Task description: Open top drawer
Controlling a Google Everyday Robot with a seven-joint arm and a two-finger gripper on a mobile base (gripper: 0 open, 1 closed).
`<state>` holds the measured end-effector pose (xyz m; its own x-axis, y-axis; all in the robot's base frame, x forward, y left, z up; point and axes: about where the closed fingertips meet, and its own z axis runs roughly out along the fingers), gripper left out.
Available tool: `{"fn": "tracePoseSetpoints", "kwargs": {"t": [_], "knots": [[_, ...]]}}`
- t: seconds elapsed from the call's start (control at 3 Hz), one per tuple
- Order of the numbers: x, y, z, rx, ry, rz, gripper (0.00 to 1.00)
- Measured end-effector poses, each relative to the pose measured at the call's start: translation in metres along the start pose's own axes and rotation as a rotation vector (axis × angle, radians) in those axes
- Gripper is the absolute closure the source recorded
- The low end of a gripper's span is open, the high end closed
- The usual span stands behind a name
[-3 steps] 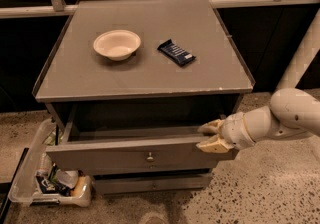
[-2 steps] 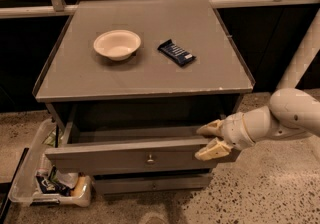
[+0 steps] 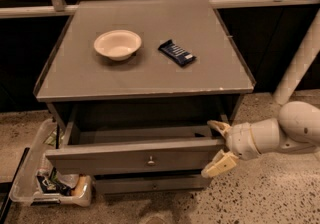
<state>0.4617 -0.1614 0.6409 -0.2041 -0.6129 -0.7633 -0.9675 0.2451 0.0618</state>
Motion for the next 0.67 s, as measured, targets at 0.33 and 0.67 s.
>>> {"fn": "tracePoseSetpoints", "kwargs": {"t": [0.33, 0.67], "knots": [[-0.0074, -0.0008, -0.0037, 0.0, 0.0, 0.0, 0.42], [-0.0088, 0.007, -0.0026, -0.02, -0.016, 0.006, 0.65]]}}
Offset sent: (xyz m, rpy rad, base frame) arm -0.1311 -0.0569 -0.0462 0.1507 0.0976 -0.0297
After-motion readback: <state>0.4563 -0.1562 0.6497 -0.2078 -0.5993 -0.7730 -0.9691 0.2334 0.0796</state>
